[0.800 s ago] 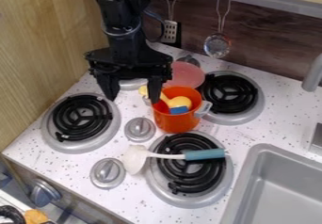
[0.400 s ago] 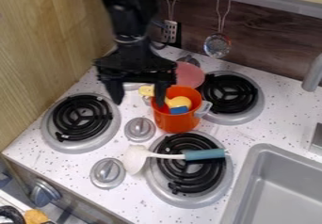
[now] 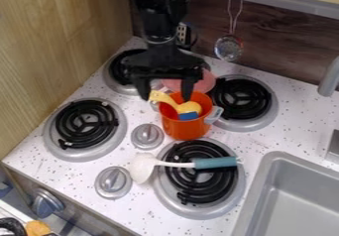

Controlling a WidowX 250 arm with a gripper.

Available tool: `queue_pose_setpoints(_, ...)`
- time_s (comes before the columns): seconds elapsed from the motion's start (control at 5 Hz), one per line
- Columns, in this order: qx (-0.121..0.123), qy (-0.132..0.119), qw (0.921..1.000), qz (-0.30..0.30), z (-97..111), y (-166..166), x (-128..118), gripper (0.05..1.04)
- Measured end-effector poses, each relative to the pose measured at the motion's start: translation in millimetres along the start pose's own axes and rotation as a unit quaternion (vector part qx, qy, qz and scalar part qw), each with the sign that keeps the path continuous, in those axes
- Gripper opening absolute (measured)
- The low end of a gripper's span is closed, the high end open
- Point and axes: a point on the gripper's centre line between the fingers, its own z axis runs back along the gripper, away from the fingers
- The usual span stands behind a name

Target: Take the blue cube out of the red pot and put it between the two bottom burners

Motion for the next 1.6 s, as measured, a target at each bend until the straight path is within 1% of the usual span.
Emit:
queue_pose_setpoints(0.2,0.000,0.006,0.9999,0.010,-10.9,-6.0,8.7,1.000)
queue_pose_setpoints(0.4,-0.003,0.007,0.9994,0.034,-23.1,-13.1,16.2,1.000)
queue_pose_setpoints(0.6,-0.002,0.030,0.9982,0.053,-35.1,-17.9,15.0,1.000)
queue_pose_setpoints(0.8,0.006,0.043,0.9958,0.081,-41.4,-17.2,13.8,1.000)
queue_pose_setpoints(1.0,0.018,0.045,0.9922,0.115,-48.8,-14.8,12.9,1.000)
queue_pose_setpoints(1.2,0.006,0.040,0.9919,0.120,-53.3,-18.0,14.9,1.000)
queue_pose_setpoints(1.6,0.006,0.043,0.9911,0.126,-58.6,-21.3,19.7,1.000)
